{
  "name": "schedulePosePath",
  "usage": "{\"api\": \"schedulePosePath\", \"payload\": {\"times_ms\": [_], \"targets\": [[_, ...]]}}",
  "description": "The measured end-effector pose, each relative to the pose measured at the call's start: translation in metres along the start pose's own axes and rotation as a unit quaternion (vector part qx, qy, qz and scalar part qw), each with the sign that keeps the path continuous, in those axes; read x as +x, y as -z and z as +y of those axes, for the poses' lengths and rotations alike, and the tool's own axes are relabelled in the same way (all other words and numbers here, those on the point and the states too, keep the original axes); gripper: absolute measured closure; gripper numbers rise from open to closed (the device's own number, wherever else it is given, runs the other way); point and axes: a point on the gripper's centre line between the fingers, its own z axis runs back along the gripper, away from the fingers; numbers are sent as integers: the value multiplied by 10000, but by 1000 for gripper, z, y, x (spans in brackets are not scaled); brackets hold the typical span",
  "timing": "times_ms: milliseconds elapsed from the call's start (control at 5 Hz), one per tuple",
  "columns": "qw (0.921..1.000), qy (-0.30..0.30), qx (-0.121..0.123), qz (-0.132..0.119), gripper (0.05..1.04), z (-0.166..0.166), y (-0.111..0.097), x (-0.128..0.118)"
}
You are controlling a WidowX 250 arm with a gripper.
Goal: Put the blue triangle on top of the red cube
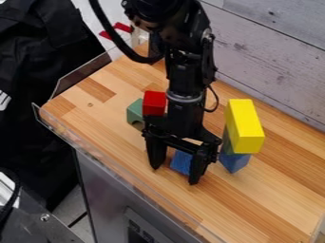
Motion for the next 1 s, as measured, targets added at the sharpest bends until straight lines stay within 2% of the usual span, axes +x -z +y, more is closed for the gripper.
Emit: {"api": "schedulePosePath", "payload": {"times_ms": [200,400,600,800,1000], "targets": [[10000,-88,2,-4,392,1,1,5],[9999,-144,22,10,577,2,2,4],[9999,-151,41,-13,579,2,1,4],[9996,-210,196,51,579,7,-8,-4],[9984,-424,318,-211,579,12,-44,-1]]}}
